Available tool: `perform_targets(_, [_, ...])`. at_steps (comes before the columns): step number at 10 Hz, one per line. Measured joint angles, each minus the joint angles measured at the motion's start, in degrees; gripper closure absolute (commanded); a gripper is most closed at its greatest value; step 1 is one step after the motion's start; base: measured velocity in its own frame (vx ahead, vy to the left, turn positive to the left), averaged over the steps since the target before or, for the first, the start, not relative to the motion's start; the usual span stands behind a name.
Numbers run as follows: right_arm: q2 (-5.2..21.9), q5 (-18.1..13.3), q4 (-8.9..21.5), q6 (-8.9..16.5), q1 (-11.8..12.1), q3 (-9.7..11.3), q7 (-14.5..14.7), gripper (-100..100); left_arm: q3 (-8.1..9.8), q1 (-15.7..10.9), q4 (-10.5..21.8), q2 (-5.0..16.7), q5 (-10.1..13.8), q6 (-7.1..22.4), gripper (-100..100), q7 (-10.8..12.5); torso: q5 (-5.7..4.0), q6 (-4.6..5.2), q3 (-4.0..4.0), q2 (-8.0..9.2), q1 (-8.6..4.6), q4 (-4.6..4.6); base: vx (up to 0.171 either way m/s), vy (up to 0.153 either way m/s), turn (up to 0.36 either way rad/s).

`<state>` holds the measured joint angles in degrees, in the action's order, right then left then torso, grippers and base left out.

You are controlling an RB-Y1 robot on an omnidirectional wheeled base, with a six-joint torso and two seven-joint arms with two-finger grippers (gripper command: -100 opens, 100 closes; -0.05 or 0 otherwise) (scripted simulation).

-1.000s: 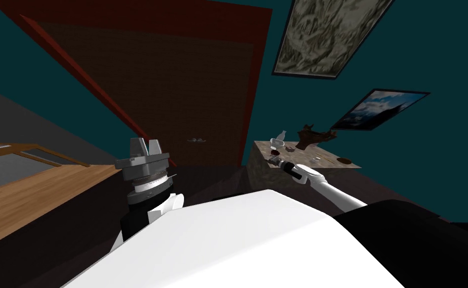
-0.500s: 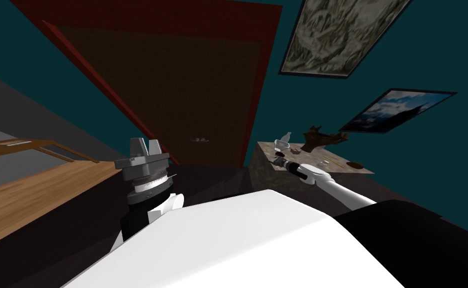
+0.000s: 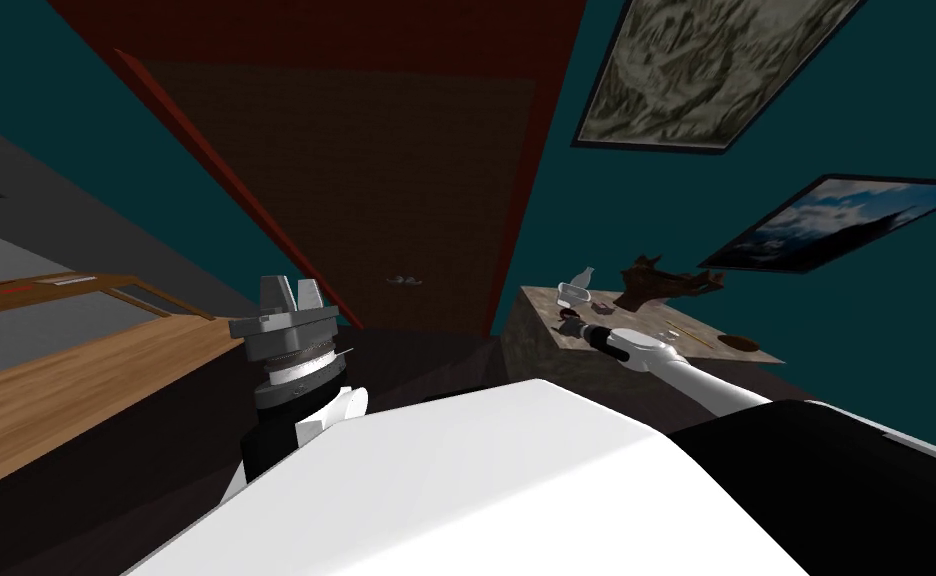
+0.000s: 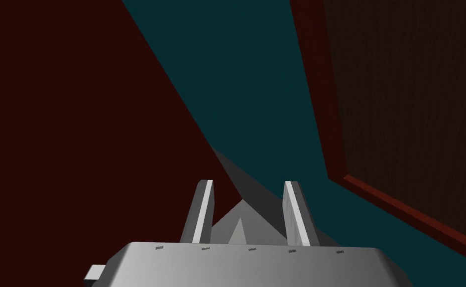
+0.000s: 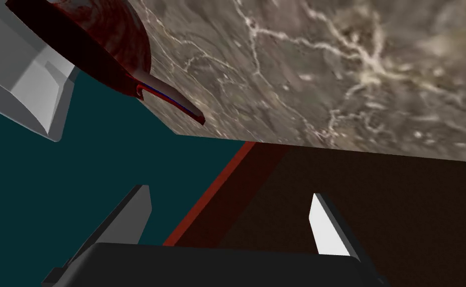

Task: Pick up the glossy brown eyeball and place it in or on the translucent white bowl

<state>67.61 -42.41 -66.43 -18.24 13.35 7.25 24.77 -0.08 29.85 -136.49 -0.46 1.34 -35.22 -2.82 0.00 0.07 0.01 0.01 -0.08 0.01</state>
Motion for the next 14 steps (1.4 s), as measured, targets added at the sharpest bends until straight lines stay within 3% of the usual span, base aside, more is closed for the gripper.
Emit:
perform_targets(7, [4.9, -5.3, 8.1, 0.6, -0.1, 3.3, 3.3, -100, 0.0, 0.0, 0.0, 0.0, 0.0, 0.0, 0, 0.0, 0.0, 0.0, 0.0, 0.0, 0.0, 0.0, 0.054, 0.001, 0.049])
perform_targets(10, [6.2, -7.5, 13.3, -0.9, -0.8, 4.7, 5.8, -100, 0.0, 0.0, 0.0, 0.0, 0.0, 0.0, 0, 0.0, -0.02, -0.01, -0.06, -0.11, -0.1, -0.02, 0.074, -0.019, 0.05])
perform_targets(12, [8.0, -8.4, 13.1, -0.5, 0.7, 6.3, 5.4, -100, 0.0, 0.0, 0.0, 0.0, 0.0, 0.0, 0, 0.0, -0.03, 0.0, -0.07, -0.12, -0.08, -0.03, 0.057, -0.015, 0.025])
perform_targets(13, [8.0, -8.5, 13.2, -0.6, 0.7, 6.4, 5.5, 0, 0.0, 0.0, 0.0, 0.0, 0.0, 0.0, 0, 0.0, -0.03, 0.0, -0.01, 0.0, -0.04, -0.01, 0.006, -0.002, 0.0])
perform_targets(14, [8.0, -8.5, 13.2, -0.5, 0.7, 6.4, 5.5, -100, 0.0, 0.0, 0.0, 0.0, 0.0, 0.0, 0, 0.0, -0.02, 0.01, 0.06, 0.1, -0.01, 0.02, 0.02, -0.05, 0.235])
